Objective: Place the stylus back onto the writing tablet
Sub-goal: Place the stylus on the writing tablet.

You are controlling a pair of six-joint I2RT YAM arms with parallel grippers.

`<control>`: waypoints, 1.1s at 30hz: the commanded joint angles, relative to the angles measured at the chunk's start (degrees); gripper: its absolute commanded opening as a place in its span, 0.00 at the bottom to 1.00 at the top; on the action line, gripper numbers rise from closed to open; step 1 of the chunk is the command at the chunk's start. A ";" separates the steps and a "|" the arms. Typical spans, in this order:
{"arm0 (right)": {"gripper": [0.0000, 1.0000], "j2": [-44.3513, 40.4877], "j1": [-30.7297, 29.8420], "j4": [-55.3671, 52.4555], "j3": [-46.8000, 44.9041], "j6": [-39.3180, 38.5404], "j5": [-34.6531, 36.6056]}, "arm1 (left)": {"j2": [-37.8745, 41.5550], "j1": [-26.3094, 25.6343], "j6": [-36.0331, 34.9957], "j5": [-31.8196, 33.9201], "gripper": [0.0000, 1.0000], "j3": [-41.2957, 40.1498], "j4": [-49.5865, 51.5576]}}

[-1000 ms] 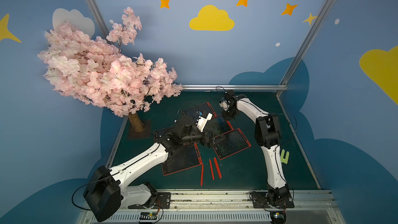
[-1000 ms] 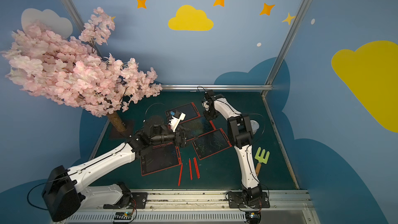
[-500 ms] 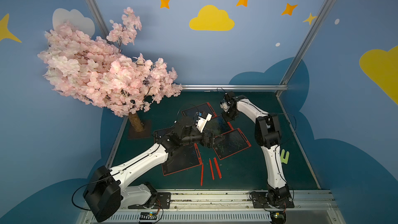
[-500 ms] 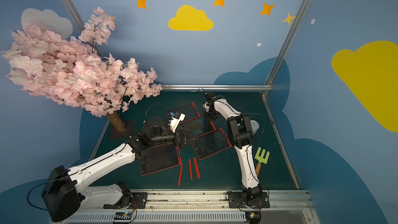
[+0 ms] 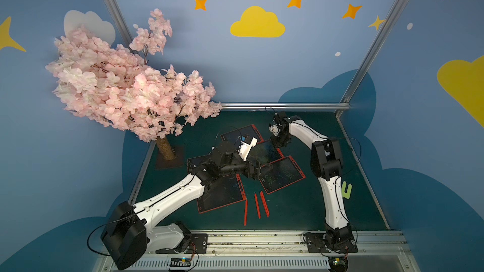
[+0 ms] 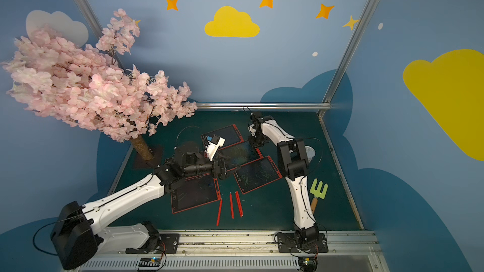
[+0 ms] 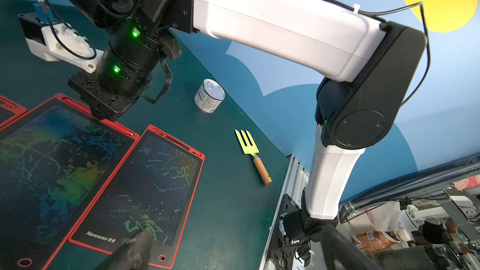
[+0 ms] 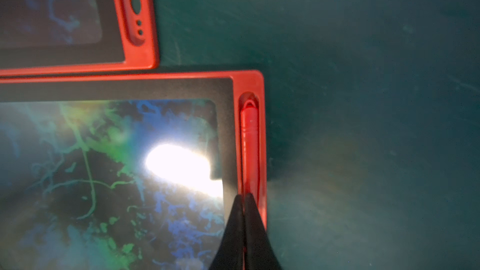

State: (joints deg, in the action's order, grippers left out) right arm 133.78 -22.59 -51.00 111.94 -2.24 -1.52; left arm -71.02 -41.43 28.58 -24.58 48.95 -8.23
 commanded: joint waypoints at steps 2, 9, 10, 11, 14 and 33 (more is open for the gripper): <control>0.07 -3.79 0.51 0.12 -2.41 0.57 -1.62 | 0.89 -0.16 -0.95 -0.37 1.00 -0.41 -1.02; 0.07 -5.01 0.62 0.72 -4.42 0.12 -0.45 | 1.19 -0.17 -1.33 0.05 1.00 -0.34 -0.28; 0.07 -5.05 0.61 0.66 -4.68 0.04 -0.12 | 1.15 -0.20 -1.21 -0.03 1.00 -0.34 -0.37; 0.07 -5.02 0.62 0.65 -4.71 0.00 0.09 | 1.16 -0.21 -1.20 -0.11 1.00 -0.34 -0.44; 0.07 -4.52 0.62 0.31 -4.29 -0.05 0.42 | 1.02 -0.16 -1.14 -0.16 1.00 -0.33 -0.60; 0.08 2.17 -1.21 -4.62 1.68 -0.77 3.38 | 0.82 -0.17 -1.01 -0.18 1.00 -1.36 -1.78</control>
State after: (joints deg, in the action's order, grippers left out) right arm 133.91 -23.35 -52.95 112.36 -2.61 1.10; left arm -70.91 -41.43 28.32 -24.58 48.18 -8.45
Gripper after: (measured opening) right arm 0.077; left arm 0.996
